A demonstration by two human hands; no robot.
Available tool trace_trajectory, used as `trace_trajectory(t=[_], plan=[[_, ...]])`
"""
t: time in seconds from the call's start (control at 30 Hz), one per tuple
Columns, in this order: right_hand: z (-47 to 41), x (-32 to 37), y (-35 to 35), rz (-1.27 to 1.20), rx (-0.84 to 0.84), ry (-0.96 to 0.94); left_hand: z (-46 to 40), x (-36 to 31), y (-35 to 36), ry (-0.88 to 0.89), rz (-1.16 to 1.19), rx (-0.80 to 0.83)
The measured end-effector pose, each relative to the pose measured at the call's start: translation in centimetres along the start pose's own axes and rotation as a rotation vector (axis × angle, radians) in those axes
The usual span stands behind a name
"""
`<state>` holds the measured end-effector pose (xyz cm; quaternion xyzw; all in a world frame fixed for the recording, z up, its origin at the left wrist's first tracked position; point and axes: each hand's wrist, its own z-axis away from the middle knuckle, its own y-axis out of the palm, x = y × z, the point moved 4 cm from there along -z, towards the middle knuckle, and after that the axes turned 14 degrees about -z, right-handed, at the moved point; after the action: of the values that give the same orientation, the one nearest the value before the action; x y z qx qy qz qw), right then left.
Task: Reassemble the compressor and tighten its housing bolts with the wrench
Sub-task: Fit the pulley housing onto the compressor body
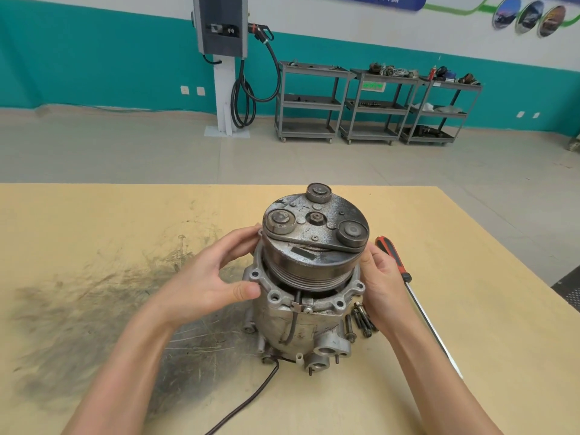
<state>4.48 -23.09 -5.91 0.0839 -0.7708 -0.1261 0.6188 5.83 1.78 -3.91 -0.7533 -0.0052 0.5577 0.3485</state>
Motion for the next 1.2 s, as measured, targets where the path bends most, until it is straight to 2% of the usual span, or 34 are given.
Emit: trace_trajectory(t=[0.17, 0.27, 0.57, 0.7, 1.2], plan=[[0.8, 0.1, -0.7, 0.092, 0.043, -0.088, -0.1, 0.2, -0.3, -0.009, -0.069, 0.008], [1.1, -0.2, -0.5, 0.144, 0.067, -0.076, -0.2, 0.4, -0.2, -0.012, -0.074, -0.001], [2.6, -0.6, 0.6, 0.107, 0.143, -0.15, -0.3, 0.1, 0.4, -0.004, -0.031, 0.039], [3.0, -0.4, 0.9, 0.163, 0.16, -0.169, -0.1, -0.3, 0.4, 0.011, 0.001, 0.025], [3.3, 0.3, 1.2, 0.22, 0.204, -0.131, -0.3, 0.2, 0.5, 0.058, 0.02, -0.019]])
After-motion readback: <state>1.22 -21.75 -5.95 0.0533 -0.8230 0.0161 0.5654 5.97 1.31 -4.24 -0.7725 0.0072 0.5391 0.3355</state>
